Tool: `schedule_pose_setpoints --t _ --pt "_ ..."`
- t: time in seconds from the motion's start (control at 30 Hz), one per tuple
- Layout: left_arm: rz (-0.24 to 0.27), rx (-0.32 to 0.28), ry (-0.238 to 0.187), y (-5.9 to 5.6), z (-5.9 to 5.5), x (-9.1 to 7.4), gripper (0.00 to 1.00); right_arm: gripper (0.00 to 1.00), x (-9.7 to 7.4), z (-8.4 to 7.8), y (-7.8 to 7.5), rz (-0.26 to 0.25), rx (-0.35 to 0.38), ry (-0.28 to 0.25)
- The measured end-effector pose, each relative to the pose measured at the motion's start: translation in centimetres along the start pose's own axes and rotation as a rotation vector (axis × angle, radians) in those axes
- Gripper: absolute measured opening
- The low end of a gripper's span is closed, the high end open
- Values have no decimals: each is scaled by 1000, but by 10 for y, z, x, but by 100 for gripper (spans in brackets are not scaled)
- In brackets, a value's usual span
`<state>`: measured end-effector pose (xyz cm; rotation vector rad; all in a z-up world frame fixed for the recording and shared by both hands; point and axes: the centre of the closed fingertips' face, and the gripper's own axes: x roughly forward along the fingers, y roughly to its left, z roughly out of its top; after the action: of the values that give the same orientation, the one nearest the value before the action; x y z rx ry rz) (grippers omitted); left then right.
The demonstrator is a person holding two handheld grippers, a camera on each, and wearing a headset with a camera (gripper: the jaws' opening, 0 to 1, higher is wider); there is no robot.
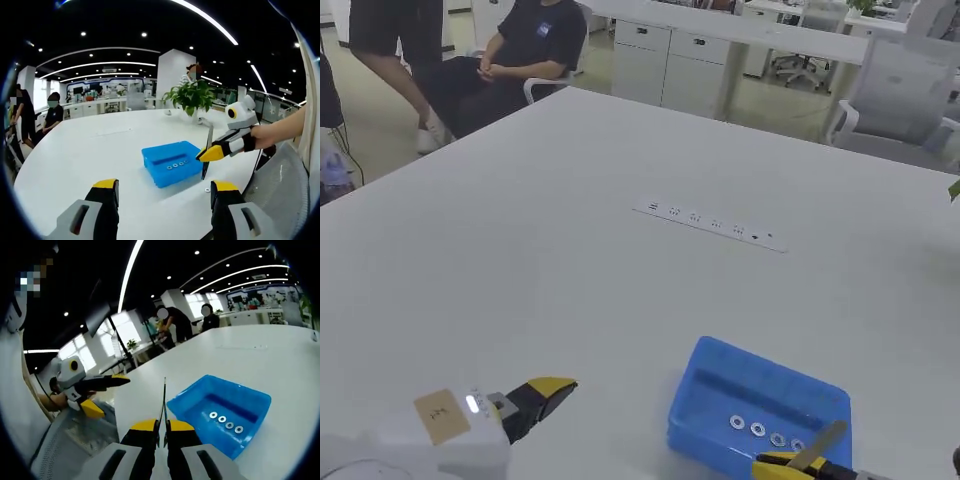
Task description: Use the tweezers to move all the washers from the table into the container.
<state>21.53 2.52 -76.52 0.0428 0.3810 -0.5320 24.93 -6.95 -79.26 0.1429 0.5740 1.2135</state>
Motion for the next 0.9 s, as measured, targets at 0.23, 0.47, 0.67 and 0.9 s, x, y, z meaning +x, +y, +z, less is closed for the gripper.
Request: schedule_pose_setpoints --t 0.23,0.47,0.67,0.9 --pt "2 0 -2 0 0 0 76 4 -2 -21 -7 -27 37 30" --pt "4 -1 -3 1 0 0 76 4 -4 -38 -11 -42 49 67" --pt "-1 5 1 0 -1 0 75 4 -4 -43 -13 -67 56 71" --pt "-2 4 1 0 0 0 75 4 -6 -43 -16 -88 60 64"
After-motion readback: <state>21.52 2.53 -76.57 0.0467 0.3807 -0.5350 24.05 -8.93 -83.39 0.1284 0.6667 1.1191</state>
